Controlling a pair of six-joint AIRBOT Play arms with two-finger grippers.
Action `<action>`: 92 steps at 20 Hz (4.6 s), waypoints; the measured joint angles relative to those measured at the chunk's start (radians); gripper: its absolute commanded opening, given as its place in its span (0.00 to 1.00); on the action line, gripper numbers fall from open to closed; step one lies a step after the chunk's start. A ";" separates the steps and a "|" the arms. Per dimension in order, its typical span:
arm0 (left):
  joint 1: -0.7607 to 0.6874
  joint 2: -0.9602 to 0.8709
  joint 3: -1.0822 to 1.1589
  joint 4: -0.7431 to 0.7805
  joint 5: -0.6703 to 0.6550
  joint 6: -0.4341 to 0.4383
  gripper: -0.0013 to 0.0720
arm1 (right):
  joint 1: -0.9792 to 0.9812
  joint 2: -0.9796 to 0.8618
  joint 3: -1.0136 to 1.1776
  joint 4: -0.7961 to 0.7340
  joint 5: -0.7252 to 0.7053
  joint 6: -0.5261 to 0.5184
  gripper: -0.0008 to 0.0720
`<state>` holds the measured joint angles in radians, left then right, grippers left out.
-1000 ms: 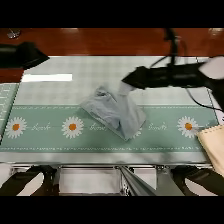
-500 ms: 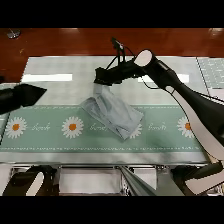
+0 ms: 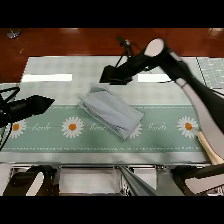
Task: Fold the shirts.
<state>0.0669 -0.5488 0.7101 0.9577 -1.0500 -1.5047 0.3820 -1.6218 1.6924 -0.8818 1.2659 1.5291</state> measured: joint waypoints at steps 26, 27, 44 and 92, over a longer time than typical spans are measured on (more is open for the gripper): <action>0.000 0.000 -0.009 -0.001 -0.004 0.000 0.05 | 0.101 0.434 -1.147 0.060 -0.693 0.362 0.57; 0.000 0.000 -0.009 -0.001 -0.005 0.000 0.05 | 0.104 0.410 -1.134 0.080 -0.692 0.338 0.20; 0.000 0.000 -0.009 -0.001 -0.009 0.000 0.05 | -0.127 0.354 -0.315 0.103 -0.378 -0.019 0.05; -0.288 -0.434 0.366 0.256 0.036 -0.006 0.05 | -0.227 0.483 -0.573 -0.630 -0.139 0.194 0.05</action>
<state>-0.2211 -0.9829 1.0760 1.2133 -1.0138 -1.5112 0.1551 -1.1389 1.1194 -1.5116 1.1271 1.7233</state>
